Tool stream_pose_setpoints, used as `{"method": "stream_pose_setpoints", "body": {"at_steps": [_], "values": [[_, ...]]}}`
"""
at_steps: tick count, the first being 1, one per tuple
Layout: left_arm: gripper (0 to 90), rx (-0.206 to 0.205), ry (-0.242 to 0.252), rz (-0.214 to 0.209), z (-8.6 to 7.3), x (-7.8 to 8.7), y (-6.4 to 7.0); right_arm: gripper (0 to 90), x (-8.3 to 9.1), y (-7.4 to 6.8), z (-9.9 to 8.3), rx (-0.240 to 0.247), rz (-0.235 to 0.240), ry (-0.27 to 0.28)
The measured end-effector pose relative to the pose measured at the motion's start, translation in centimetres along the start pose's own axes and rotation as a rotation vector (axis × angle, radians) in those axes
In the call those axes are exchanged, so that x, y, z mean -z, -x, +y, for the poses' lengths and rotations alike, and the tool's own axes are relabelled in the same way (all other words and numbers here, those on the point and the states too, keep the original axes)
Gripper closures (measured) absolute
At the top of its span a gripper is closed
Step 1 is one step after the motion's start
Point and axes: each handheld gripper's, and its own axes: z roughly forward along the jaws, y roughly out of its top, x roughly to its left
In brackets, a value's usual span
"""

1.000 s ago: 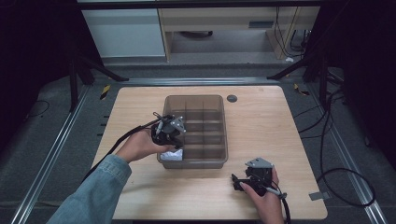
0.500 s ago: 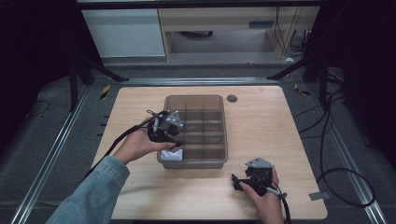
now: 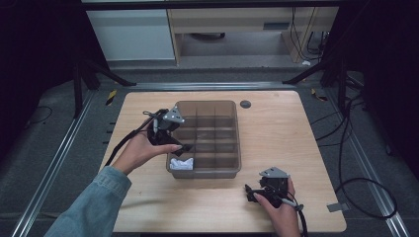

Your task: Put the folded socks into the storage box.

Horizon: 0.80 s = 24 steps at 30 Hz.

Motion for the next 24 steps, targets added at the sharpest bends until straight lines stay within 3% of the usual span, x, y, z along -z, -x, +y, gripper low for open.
{"method": "stream_pose_setpoints", "body": {"at_steps": [13, 24], "values": [[5.0, 0.055, 0.056, 0.068, -2.5, 3.7, -0.6, 0.9, 0.0, 0.0, 0.0, 0.000, 0.000, 0.000], [4.7, 0.129, 0.101, 0.141, -6.8, 6.5, -1.3, 0.9, 0.0, 0.0, 0.0, 0.000, 0.000, 0.000]]}}
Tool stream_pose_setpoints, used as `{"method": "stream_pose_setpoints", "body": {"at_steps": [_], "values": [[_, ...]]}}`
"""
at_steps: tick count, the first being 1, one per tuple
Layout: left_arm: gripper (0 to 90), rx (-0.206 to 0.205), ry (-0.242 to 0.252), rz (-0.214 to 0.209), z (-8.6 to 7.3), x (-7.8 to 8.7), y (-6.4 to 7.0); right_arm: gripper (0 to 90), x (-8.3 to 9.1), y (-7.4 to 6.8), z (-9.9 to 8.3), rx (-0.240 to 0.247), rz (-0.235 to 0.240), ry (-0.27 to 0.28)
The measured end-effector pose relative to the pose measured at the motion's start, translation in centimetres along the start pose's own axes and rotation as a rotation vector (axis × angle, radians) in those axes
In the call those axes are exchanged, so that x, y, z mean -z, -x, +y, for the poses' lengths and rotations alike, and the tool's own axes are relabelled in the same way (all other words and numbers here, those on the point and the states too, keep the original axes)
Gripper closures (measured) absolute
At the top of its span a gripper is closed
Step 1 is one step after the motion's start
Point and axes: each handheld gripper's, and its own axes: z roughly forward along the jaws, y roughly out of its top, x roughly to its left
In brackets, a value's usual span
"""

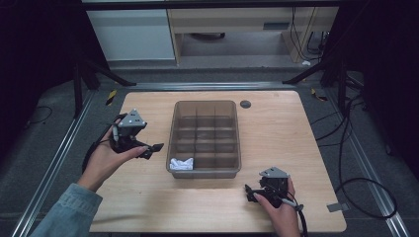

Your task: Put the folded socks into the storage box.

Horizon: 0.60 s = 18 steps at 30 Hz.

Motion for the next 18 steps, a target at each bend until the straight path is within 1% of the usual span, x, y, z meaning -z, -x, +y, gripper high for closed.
{"method": "stream_pose_setpoints", "body": {"at_steps": [4, 6, 7, 12, 16, 18], "values": [[4.4, 0.031, 0.014, 0.021, -1.9, 0.7, -0.4, 0.9, 0.0, 0.0, 0.0, 0.000, 0.000, 0.000], [4.4, 0.039, 0.002, 0.029, -3.0, 0.8, -0.5, 0.9, 0.0, 0.0, 0.0, 0.000, 0.000, 0.000], [4.5, 0.050, 0.004, 0.030, -3.6, 0.7, -0.5, 0.9, 0.0, 0.0, 0.0, 0.000, 0.000, 0.000], [4.2, 0.098, -0.021, 0.023, -6.5, -0.1, -0.6, 0.9, 0.0, 0.0, 0.0, 0.000, 0.000, 0.000], [4.0, 0.110, -0.057, 0.033, -8.3, -1.0, -0.6, 0.9, 0.0, 0.0, 0.0, 0.000, 0.000, 0.000], [4.0, 0.127, -0.071, 0.022, -9.1, -1.7, -0.6, 0.9, 0.0, 0.0, 0.0, 0.000, 0.000, 0.000]]}}
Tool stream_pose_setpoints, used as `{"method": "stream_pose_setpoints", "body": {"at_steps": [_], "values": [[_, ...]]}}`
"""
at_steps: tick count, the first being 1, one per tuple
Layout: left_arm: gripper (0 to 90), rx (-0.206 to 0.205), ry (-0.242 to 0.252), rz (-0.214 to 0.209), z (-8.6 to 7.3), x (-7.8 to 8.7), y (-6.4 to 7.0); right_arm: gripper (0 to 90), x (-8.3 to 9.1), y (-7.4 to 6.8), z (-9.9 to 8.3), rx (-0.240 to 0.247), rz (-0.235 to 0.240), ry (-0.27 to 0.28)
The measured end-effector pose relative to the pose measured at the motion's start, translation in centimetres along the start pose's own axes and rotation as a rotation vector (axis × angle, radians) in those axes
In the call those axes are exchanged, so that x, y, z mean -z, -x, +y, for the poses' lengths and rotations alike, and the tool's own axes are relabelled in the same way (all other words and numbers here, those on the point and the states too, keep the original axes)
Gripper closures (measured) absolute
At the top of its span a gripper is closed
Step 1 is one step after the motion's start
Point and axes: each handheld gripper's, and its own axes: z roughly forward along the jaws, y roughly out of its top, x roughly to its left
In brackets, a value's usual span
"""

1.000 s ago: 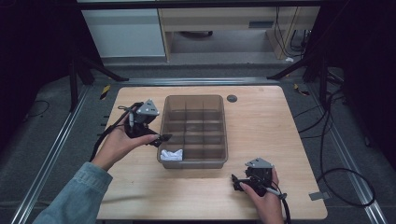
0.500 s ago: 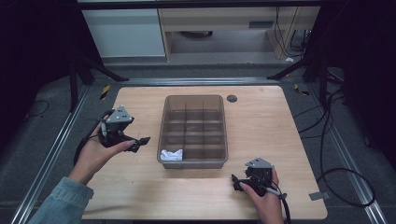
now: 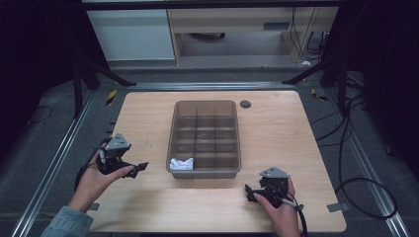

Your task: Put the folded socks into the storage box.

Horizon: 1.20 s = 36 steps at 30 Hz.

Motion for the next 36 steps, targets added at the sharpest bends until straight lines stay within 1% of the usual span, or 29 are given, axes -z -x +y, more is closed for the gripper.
{"method": "stream_pose_setpoints", "body": {"at_steps": [3, 6, 8, 9, 12, 14, 17, 18, 21, 25, 27, 31, 36], "values": [[4.0, 0.017, -0.026, -0.012, -1.2, -1.3, 0.0, 0.9, 0.0, 0.0, 0.0, 0.000, 0.000, 0.000], [3.8, 0.014, -0.059, -0.002, -2.0, -2.5, -0.1, 0.9, 0.0, 0.0, 0.0, 0.000, 0.000, 0.000], [3.8, 0.029, -0.069, -0.008, -2.5, -3.2, -0.2, 0.9, 0.0, 0.0, 0.0, 0.000, 0.000, 0.000], [3.8, 0.031, -0.075, -0.002, -2.7, -3.6, -0.3, 0.9, 0.0, 0.0, 0.0, 0.000, 0.000, 0.000], [3.9, 0.060, -0.072, -0.009, -3.0, -4.3, -0.6, 0.9, 0.0, 0.0, 0.0, 0.000, 0.001, 0.000], [4.0, 0.074, -0.075, -0.001, -3.3, -4.9, -0.7, 0.9, 0.0, 0.0, 0.0, 0.000, 0.000, 0.000], [4.0, 0.087, -0.077, 0.012, -3.5, -5.5, -0.9, 0.9, 0.0, 0.0, 0.0, 0.000, 0.000, 0.000], [3.9, 0.093, -0.078, 0.022, -3.5, -5.7, -1.0, 0.9, 0.0, 0.0, 0.0, 0.000, 0.000, 0.000], [3.6, 0.090, -0.092, 0.045, -3.6, -6.2, -1.1, 0.9, 0.0, 0.0, 0.0, 0.000, 0.000, 0.000], [3.4, 0.102, -0.098, 0.049, -3.9, -6.8, -1.4, 0.9, 0.0, 0.0, 0.0, 0.000, 0.000, 0.000], [3.3, 0.105, -0.098, 0.057, -4.1, -7.0, -1.6, 0.9, 0.0, 0.0, 0.0, 0.000, 0.000, 0.000], [3.8, 0.113, -0.114, 0.075, -4.4, -7.6, -2.0, 0.9, 0.0, 0.0, 0.0, 0.000, 0.000, 0.000], [1.4, 0.118, -0.104, 0.059, -4.6, -8.0, -2.6, 0.9, 0.0, 0.0, 0.0, -0.001, 0.000, -0.001]]}}
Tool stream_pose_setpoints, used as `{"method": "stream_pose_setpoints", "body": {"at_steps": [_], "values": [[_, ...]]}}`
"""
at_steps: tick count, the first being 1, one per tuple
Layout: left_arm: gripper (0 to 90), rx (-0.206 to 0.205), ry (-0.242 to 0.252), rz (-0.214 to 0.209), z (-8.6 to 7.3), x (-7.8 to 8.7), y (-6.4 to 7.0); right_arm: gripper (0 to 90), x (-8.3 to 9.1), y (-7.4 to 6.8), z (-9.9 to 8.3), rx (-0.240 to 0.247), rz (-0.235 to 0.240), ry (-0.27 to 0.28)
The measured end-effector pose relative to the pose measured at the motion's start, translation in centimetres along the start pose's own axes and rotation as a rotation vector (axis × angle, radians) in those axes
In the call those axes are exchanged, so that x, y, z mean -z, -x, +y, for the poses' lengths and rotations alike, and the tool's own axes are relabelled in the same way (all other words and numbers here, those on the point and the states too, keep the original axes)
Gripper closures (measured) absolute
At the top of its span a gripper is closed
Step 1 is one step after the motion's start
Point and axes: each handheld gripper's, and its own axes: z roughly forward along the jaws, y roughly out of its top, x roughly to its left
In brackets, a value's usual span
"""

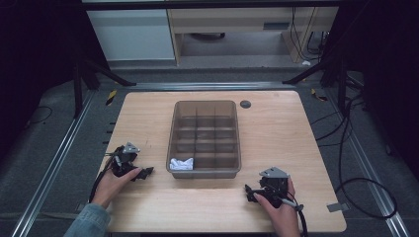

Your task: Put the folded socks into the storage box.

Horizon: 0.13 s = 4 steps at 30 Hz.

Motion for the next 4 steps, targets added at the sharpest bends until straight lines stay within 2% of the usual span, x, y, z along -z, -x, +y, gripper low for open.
{"method": "stream_pose_setpoints", "body": {"at_steps": [4], "values": [[0.0, -0.001, 0.021, -0.008, -0.11, -0.22, -0.08, 0.9, 0.01, -0.02, -0.01, 0.003, 0.001, 0.001]]}}
